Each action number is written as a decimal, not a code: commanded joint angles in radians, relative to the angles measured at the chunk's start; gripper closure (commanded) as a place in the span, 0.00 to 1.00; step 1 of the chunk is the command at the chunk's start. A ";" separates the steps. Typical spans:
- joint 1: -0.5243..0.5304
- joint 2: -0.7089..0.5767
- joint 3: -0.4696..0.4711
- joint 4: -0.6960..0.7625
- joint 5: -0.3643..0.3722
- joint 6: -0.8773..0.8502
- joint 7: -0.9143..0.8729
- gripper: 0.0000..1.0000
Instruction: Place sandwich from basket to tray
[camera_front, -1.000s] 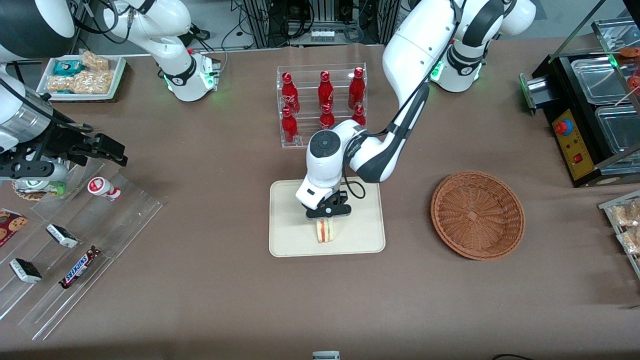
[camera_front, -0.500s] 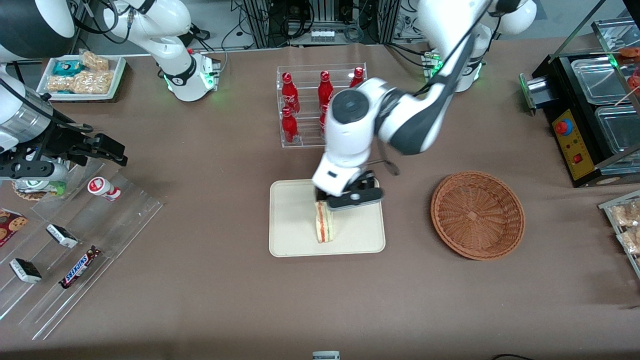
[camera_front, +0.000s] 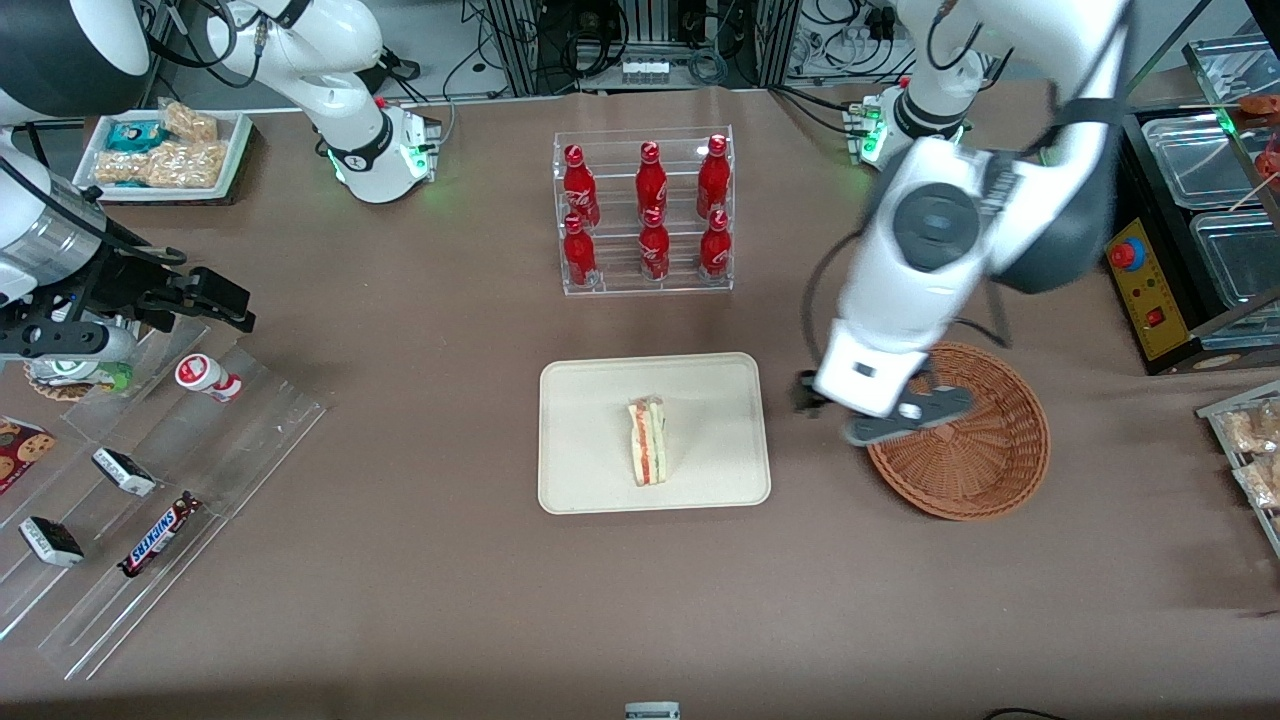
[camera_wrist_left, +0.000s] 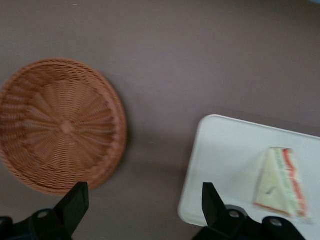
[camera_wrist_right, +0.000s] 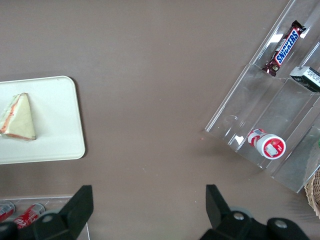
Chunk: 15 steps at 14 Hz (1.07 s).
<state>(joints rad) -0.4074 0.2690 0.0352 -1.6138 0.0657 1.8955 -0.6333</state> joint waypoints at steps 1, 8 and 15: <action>0.094 -0.138 -0.012 -0.144 -0.015 -0.018 0.151 0.00; 0.285 -0.273 -0.026 -0.143 -0.060 -0.197 0.481 0.00; 0.338 -0.283 -0.031 -0.020 -0.061 -0.311 0.711 0.00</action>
<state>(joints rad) -0.0849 -0.0216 0.0004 -1.6628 0.0191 1.6097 0.0256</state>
